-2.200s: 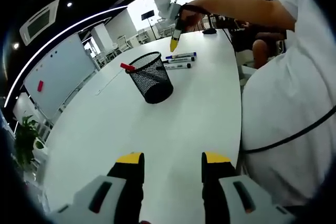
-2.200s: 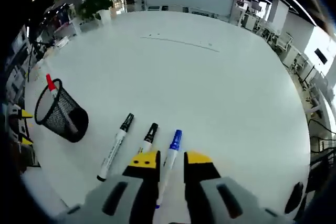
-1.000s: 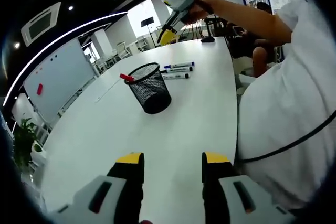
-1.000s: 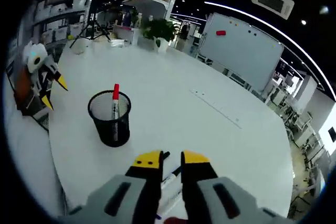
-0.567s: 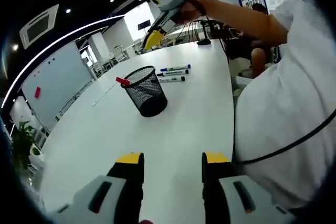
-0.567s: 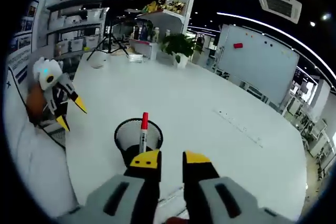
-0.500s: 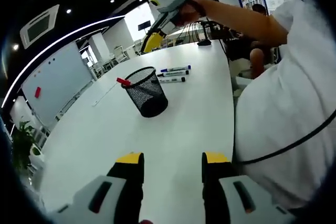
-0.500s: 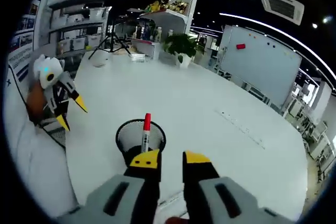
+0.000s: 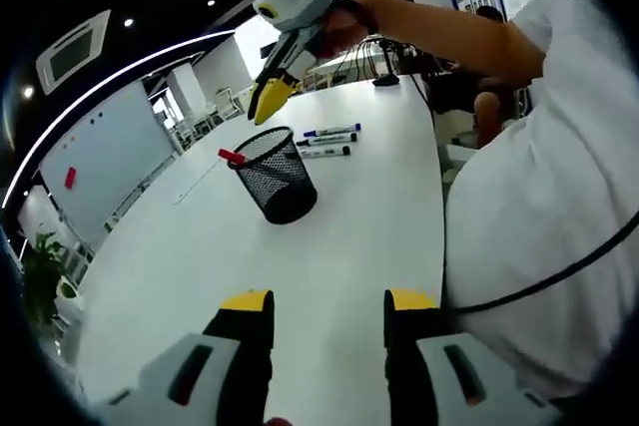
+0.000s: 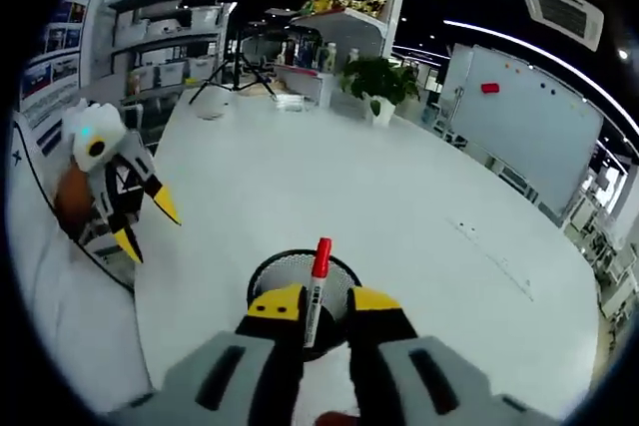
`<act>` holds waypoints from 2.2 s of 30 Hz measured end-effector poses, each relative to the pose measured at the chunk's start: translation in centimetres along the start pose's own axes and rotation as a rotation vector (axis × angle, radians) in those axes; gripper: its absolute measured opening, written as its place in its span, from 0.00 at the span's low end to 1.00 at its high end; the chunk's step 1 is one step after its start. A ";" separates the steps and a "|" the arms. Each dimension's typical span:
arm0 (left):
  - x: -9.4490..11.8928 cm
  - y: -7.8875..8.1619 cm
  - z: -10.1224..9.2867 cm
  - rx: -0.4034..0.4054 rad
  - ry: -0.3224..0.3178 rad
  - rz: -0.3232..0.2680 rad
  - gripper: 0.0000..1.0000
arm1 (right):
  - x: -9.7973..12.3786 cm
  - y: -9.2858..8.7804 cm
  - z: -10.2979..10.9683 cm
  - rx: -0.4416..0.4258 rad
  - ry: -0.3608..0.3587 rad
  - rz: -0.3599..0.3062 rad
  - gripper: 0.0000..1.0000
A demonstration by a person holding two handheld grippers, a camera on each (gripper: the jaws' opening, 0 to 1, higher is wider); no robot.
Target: Pick up the whiteboard markers from the pen holder and place them facing the whiteboard neatly
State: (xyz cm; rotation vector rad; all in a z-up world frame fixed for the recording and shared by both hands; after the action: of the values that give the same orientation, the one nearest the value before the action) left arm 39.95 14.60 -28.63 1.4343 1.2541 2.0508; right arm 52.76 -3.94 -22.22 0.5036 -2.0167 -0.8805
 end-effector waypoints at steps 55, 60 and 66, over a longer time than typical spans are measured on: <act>0.3 -0.2 0.2 -0.023 0.007 0.003 0.47 | -4.7 -1.2 0.2 -0.169 -0.004 -0.004 0.09; 0.2 -0.4 0.3 -0.027 0.007 0.013 0.47 | -4.3 -0.8 0.0 -0.206 -0.019 -0.032 0.09; 0.2 -0.3 0.1 -0.032 0.001 0.007 0.47 | -3.7 -0.2 0.1 -0.186 -0.004 -0.083 0.09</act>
State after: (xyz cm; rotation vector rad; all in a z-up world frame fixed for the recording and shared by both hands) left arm 39.91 14.98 -28.71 1.4252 1.2123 2.0673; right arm 54.78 -1.69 -24.42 0.4832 -1.9061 -1.1079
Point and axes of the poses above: the point that each gripper's makers call its tool centre point, and the gripper's own axes: x roughly backward along the fingers, z roughly to its left, y roughly out of its top, the point moved 5 cm from there along x, roughly backward along the fingers, and after that the axes turned 14 degrees about x, right-handed, at the moved point
